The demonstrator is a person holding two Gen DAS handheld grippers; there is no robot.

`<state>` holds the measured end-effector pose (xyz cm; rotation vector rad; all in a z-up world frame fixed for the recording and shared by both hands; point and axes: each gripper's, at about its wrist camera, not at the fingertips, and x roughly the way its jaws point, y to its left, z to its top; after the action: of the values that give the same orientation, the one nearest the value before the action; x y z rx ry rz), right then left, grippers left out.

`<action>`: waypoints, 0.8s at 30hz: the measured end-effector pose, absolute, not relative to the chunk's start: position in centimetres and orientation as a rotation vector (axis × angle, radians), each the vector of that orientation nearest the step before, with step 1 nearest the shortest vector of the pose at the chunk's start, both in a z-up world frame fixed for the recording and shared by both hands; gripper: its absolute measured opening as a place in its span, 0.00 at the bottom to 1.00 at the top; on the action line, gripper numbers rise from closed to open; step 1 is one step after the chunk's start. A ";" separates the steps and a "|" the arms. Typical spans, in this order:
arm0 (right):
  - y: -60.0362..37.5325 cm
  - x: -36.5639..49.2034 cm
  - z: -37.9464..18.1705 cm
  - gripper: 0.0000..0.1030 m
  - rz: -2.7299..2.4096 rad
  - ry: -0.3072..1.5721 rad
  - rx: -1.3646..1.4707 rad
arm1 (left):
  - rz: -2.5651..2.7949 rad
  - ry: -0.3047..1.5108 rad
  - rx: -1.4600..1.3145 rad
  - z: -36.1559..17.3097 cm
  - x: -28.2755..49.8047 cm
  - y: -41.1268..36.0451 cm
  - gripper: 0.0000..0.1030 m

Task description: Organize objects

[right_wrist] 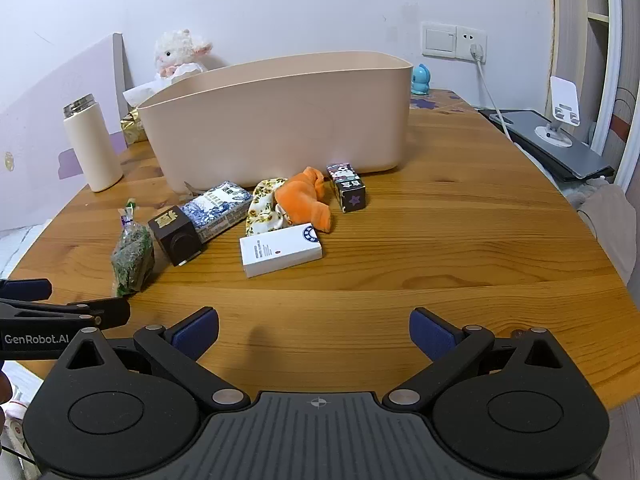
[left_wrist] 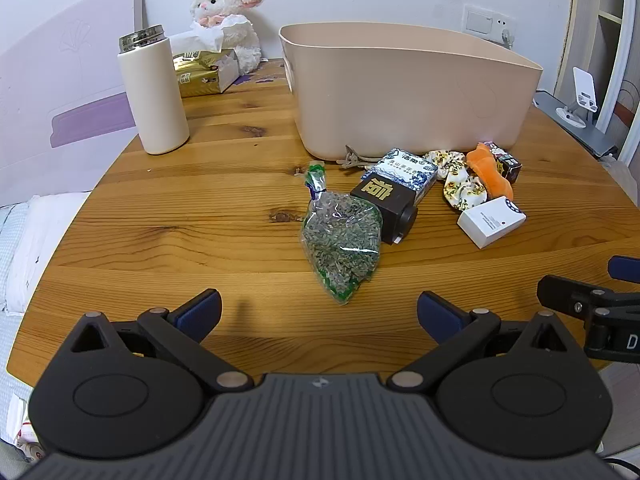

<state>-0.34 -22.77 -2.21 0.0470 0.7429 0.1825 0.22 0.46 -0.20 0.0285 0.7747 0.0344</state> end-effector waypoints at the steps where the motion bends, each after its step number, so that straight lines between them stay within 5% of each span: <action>1: -22.8 -0.4 -2.2 1.00 0.181 0.743 0.047 | 0.034 0.775 0.029 -0.2 0.2 0.5 1.00; 24: -23.0 -0.4 -2.2 1.00 0.178 0.756 0.060 | 0.031 0.766 0.023 -0.1 -0.3 0.4 1.00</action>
<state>-0.42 -23.04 -2.16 0.0597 0.7564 0.1783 -0.27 0.39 -0.11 0.0232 0.7657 0.0306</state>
